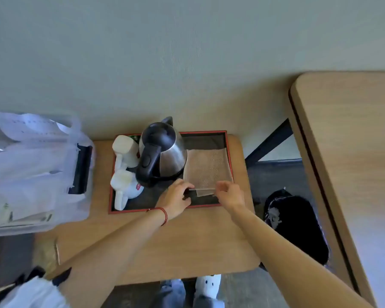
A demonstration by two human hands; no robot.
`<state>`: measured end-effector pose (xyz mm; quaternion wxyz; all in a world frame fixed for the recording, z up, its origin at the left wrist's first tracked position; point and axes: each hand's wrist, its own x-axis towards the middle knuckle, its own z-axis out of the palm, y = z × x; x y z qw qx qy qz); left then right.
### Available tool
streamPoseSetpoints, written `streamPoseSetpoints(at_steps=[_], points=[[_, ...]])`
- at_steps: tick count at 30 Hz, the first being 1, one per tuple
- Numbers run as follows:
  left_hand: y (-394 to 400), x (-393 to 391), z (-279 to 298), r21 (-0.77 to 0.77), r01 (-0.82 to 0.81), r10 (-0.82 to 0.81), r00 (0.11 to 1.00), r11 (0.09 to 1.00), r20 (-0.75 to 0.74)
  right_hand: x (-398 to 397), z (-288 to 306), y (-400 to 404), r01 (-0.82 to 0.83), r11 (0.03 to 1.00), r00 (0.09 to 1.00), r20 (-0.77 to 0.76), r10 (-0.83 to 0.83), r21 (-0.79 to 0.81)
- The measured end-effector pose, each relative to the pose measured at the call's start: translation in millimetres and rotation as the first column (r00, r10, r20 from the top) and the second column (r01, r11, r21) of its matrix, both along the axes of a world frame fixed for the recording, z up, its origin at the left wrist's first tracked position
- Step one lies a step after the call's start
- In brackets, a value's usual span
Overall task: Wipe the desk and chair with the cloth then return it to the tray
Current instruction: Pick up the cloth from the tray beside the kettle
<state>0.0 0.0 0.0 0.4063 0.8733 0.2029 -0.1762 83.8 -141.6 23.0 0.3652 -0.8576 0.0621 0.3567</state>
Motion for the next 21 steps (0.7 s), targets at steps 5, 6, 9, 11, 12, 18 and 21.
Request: streamPoseSetpoints(at_steps=[5, 6, 9, 11, 12, 18, 21], points=[[-6, 19, -39, 0.245, 0.151, -0.144, 0.988, 0.958, -0.047, 14, -41, -2, 0.229, 0.973, 0.969, -0.09, -0.229, -0.002], [-9, 20, -45, 0.272, 0.162, -0.152, 0.987, 0.949, -0.058, 12, -46, -1, 0.285, 0.959, 0.953, -0.106, -0.283, 0.0], [-9, 27, -52, 0.337, 0.123, -0.102, 0.992, 0.934, -0.079, 10, -62, 6, 0.446, 0.894, 0.888, -0.148, -0.435, 0.042], [-7, 32, -54, 0.356, 0.104, -0.079, 0.993, 0.929, -0.084, 13, -71, 9, 0.585, 0.807, 0.802, -0.205, -0.562, 0.079], [-6, 34, -53, 0.363, 0.113, -0.086, 0.992, 0.925, -0.09, 14, -72, 12, 0.657, 0.75, 0.741, -0.253, -0.622, 0.077], [3, 44, -45, 0.281, 0.083, -0.062, 0.995, 0.956, -0.083, 33, -71, 31, 0.916, 0.401, 0.362, -0.434, -0.825, 0.002], [6, 44, -43, 0.275, 0.076, -0.048, 0.993, 0.958, -0.106, 41, -69, 42, 0.889, 0.449, 0.434, -0.463, -0.773, 0.083]])
